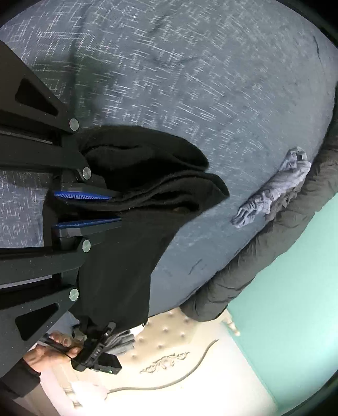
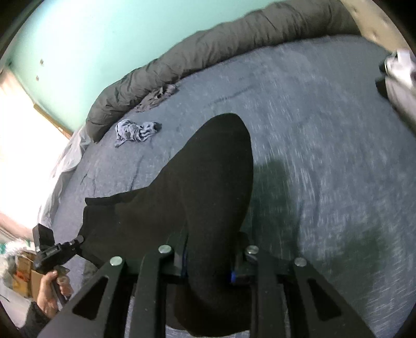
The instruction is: Fold clothes
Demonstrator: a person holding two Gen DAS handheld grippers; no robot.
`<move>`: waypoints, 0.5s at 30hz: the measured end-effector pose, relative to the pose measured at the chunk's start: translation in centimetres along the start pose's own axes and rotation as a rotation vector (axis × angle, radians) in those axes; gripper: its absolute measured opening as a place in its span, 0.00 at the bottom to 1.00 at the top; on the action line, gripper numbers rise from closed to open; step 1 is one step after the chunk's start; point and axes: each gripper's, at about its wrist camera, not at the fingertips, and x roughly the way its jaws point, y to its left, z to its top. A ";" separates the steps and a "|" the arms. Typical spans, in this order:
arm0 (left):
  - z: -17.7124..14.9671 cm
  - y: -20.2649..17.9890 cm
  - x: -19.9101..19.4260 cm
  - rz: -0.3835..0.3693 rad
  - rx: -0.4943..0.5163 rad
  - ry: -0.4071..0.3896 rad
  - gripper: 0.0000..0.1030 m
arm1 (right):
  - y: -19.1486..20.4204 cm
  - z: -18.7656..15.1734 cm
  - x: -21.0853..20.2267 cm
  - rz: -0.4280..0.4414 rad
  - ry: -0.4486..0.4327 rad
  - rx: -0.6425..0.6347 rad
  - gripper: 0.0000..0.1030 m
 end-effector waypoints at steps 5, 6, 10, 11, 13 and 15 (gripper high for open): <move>-0.2 0.6 0.6 0.035 0.013 0.011 0.17 | -1.3 0.4 -0.4 -0.129 -0.015 0.012 0.44; -0.3 0.5 0.7 0.040 0.023 0.013 0.19 | -1.5 0.6 -0.7 -0.157 -0.024 0.017 0.46; -0.2 0.8 0.9 0.041 0.028 0.016 0.25 | -0.7 1.1 -2.3 -0.163 -0.080 0.016 0.46; -0.1 0.9 0.8 0.038 0.022 0.014 0.26 | 0.2 1.1 -2.3 -0.137 -0.081 0.000 0.46; -0.1 1.0 0.5 0.037 0.016 0.009 0.26 | 2.8 0.9 -1.5 -0.079 -0.059 -0.041 0.46; 0.0 1.0 0.2 0.044 0.012 0.006 0.27 | 5.4 0.5 0.0 -0.028 -0.025 -0.077 0.43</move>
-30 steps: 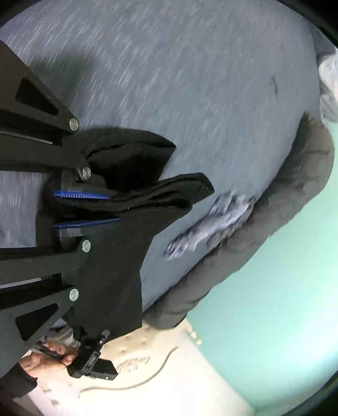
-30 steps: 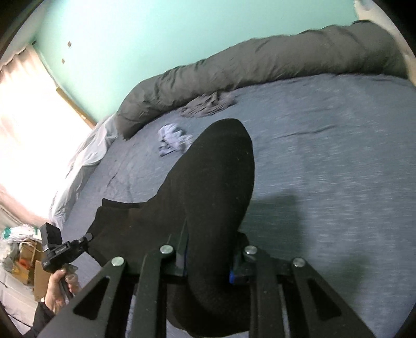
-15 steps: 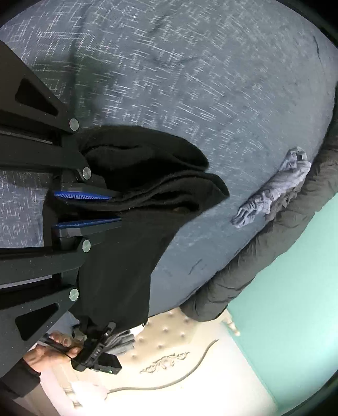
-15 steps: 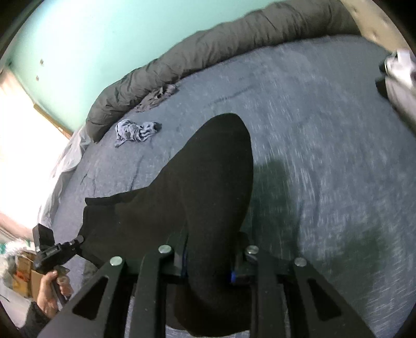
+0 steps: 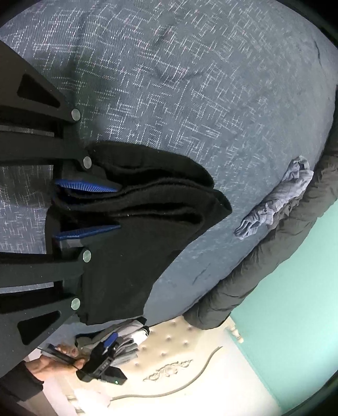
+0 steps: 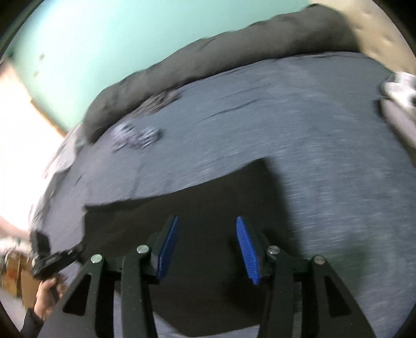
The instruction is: Fold clothes
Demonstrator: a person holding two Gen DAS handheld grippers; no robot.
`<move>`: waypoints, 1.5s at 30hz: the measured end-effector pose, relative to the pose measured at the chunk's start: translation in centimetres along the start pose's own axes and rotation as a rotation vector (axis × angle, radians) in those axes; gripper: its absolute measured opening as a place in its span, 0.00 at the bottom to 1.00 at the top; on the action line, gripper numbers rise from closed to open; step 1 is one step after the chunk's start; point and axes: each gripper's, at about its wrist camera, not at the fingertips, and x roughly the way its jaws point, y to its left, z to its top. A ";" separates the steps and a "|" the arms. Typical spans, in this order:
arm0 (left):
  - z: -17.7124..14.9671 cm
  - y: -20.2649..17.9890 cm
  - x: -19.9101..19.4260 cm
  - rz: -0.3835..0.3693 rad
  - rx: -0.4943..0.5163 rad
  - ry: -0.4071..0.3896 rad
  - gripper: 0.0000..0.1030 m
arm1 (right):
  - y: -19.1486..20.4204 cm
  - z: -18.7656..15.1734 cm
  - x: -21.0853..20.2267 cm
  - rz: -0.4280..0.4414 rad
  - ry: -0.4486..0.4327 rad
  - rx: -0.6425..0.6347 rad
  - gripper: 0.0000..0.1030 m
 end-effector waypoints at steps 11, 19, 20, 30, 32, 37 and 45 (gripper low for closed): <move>-0.4 1.3 -1.3 0.023 -0.016 -0.007 0.27 | 9.4 -4.9 10.3 0.022 0.190 -0.085 0.23; -0.5 1.1 -2.1 0.021 0.006 -0.011 0.28 | 9.1 -7.8 11.7 -0.052 0.142 -0.072 0.21; -0.5 1.0 -2.1 0.019 0.008 -0.009 0.28 | 9.2 -7.8 11.7 -0.061 0.138 -0.078 0.21; -0.3 0.6 -3.0 -0.004 0.019 -0.024 0.29 | 9.5 -1.9 10.7 -0.064 0.067 -0.065 0.20; -0.3 0.8 -3.2 -0.007 0.016 -0.027 0.30 | 9.5 -1.0 12.1 -0.083 0.088 -0.062 0.20; -0.2 1.2 -3.5 -0.017 0.000 -0.030 0.38 | 9.2 -0.2 15.7 -0.133 0.153 -0.045 0.20; 0.0 1.3 -3.4 -0.020 -0.006 -0.032 0.38 | 10.2 0.9 15.6 -0.157 0.119 -0.085 0.19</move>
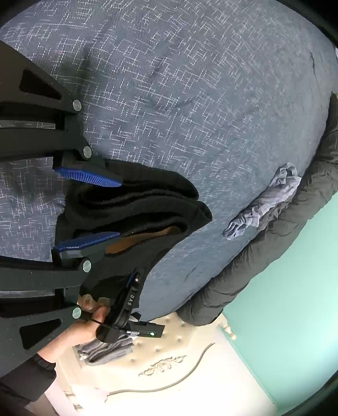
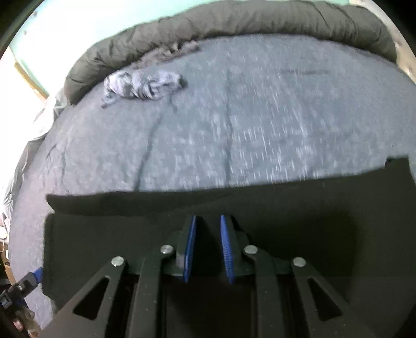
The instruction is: Fold clothes
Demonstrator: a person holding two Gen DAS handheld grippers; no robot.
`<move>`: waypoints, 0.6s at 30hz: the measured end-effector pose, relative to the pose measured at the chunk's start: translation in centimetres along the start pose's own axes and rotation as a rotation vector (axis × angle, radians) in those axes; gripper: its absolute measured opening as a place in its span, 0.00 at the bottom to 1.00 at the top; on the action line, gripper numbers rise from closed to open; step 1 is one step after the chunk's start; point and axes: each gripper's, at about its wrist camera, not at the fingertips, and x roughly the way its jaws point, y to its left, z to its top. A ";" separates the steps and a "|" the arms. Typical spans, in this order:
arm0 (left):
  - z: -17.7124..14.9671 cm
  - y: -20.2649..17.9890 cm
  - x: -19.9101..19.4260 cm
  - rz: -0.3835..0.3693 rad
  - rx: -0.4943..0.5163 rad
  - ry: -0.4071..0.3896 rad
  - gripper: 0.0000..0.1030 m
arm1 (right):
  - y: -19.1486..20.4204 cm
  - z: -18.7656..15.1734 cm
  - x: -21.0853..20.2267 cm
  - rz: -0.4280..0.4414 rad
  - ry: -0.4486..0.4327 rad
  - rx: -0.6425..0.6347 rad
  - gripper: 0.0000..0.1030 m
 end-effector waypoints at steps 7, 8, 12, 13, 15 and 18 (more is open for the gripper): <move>-0.2 -0.1 -0.2 0.001 0.000 0.000 0.38 | 0.2 -1.7 -0.9 0.018 0.056 -0.029 0.19; -0.2 -0.1 -0.3 0.001 0.000 -0.002 0.39 | 0.2 -2.5 -1.8 0.038 0.053 -0.026 0.19; -0.3 0.1 -0.5 0.004 -0.007 -0.002 0.39 | 0.9 -5.7 -3.1 0.048 0.085 -0.055 0.19; -0.4 0.1 -0.6 0.003 -0.007 -0.001 0.39 | 1.0 -6.9 -3.4 0.049 0.095 -0.060 0.19; -0.5 -0.1 -0.8 0.005 -0.002 -0.001 0.40 | 0.9 -8.8 -4.2 0.055 0.095 -0.057 0.19; -0.9 -0.3 -1.0 0.005 -0.001 -0.001 0.40 | 0.7 -10.6 -5.4 0.067 0.090 -0.041 0.19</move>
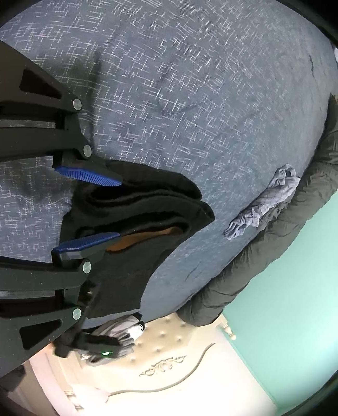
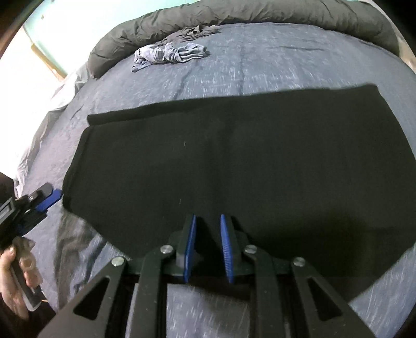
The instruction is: Fold clothes
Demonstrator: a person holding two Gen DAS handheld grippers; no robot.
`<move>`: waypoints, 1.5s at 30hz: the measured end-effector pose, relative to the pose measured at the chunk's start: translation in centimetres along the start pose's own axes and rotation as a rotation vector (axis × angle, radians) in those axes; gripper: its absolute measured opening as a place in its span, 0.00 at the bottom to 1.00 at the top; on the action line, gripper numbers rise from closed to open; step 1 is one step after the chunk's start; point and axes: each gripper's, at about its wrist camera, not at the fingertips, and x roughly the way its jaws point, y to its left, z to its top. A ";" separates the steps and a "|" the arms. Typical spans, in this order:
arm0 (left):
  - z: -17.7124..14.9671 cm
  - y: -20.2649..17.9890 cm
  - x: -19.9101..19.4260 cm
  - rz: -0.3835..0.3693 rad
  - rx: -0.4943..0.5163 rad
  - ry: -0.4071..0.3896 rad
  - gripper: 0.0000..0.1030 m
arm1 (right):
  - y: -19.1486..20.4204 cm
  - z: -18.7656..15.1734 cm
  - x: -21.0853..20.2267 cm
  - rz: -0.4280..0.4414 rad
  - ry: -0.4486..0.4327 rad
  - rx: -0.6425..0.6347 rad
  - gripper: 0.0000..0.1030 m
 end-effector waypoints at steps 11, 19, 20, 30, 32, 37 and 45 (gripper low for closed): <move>-1.2 -0.7 -0.1 0.009 -0.012 0.016 0.48 | -1.4 -4.0 -2.6 0.058 -0.017 0.033 0.18; -3.3 1.1 0.7 0.027 -0.108 0.049 0.64 | -6.2 -3.3 -7.7 0.120 -0.139 0.115 0.18; -3.5 1.1 0.9 0.028 -0.115 0.046 0.65 | -6.6 -3.5 -7.5 0.130 -0.141 0.130 0.18; -3.9 -0.6 4.2 0.003 -0.158 0.024 0.73 | -9.8 -5.5 -8.3 0.191 -0.165 0.200 0.18; -3.9 -1.0 4.8 0.023 -0.160 0.017 0.75 | -10.3 -5.6 -8.7 0.195 -0.171 0.196 0.18; -4.0 -1.5 4.8 0.008 -0.183 -0.047 0.79 | -11.7 -5.6 -9.3 0.198 -0.185 0.206 0.18; -3.8 -1.2 4.7 0.059 -0.204 -0.123 0.79 | -12.8 -5.5 -9.7 0.187 -0.194 0.216 0.18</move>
